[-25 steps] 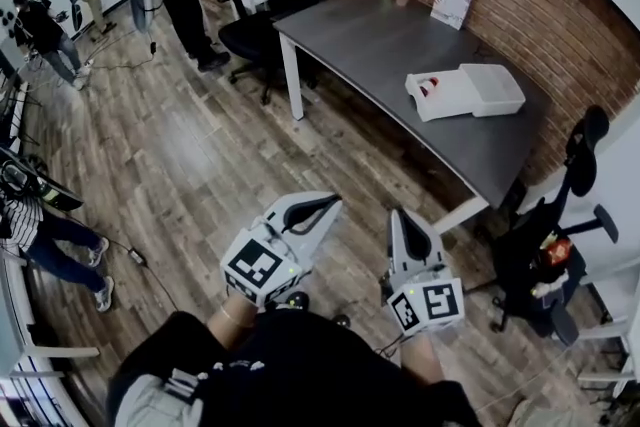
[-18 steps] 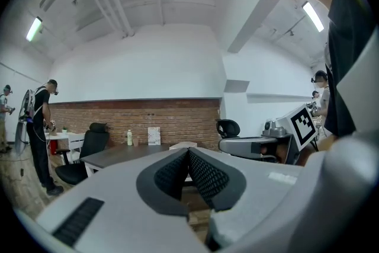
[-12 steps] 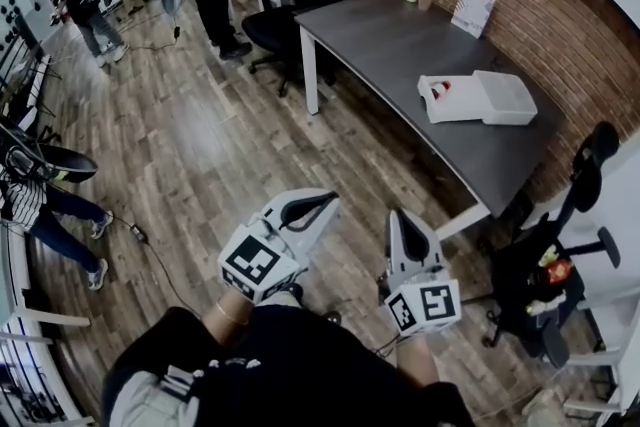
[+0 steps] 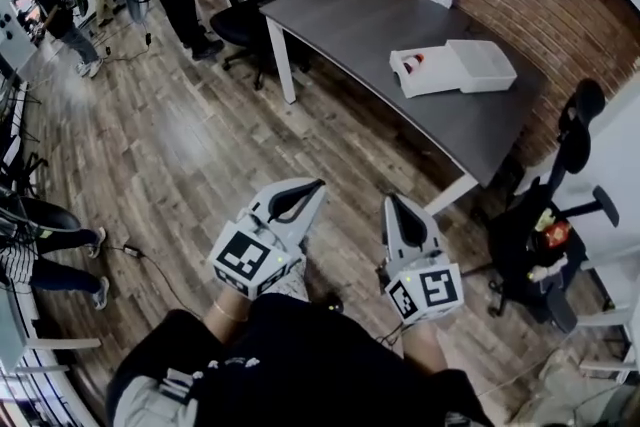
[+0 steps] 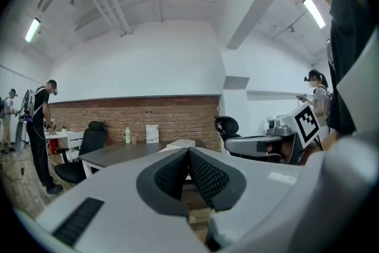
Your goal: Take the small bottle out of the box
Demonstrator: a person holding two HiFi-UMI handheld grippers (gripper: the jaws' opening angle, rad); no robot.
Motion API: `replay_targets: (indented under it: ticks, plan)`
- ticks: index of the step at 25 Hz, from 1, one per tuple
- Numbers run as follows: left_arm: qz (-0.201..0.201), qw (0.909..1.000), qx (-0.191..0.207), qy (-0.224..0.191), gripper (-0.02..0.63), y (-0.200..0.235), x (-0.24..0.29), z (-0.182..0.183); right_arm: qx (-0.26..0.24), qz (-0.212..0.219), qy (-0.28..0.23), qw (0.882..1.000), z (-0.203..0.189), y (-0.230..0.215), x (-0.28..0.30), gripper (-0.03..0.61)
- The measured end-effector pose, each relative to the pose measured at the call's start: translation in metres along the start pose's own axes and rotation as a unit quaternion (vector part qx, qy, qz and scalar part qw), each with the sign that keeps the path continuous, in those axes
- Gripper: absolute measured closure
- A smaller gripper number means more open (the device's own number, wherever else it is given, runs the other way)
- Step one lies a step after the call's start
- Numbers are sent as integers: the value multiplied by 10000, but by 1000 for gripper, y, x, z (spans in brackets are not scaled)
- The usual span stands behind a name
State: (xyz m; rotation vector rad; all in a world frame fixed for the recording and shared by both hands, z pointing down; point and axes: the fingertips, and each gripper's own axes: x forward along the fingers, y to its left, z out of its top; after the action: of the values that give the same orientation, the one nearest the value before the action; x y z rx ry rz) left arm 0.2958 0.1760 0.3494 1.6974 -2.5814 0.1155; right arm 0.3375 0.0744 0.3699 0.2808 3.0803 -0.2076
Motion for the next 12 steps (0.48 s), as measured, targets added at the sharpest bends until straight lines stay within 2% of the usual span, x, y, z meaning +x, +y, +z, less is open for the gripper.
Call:
replay_targets:
  ticks: [6, 12]
  plan:
    - [-301, 9995, -34, -2, 615, 22, 37, -1, -179, -326, 61, 9993, 1, -26, 25, 566]
    - [-549, 9985, 26, -20, 615, 67, 76, 1, -246, -727, 155, 9969, -1, -55, 70, 476]
